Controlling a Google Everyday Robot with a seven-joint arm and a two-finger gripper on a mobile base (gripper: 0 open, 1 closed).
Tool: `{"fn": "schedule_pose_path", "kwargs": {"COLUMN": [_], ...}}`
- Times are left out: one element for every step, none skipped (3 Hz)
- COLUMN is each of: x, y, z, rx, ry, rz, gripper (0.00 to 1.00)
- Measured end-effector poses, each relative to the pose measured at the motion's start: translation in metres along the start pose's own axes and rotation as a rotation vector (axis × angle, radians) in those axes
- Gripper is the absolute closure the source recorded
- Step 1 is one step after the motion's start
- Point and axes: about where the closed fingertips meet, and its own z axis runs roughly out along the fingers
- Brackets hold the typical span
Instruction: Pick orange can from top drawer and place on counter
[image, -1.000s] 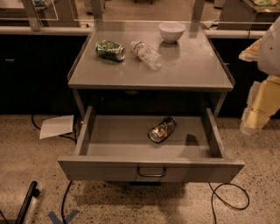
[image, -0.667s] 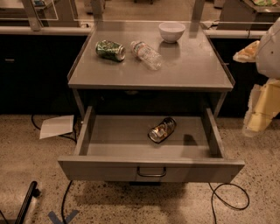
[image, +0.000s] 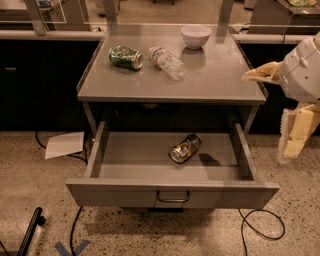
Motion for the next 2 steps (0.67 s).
{"fn": "schedule_pose_path", "kwargs": {"x": [-0.0007, 0.0066], "y": [-0.0012, -0.0006], "z": [0.0012, 0.0079], "rx": [0.002, 0.039], "ry": [-0.001, 0.028], "rz": [-0.043, 0.044], "gripper": [0.0, 0.0]}}
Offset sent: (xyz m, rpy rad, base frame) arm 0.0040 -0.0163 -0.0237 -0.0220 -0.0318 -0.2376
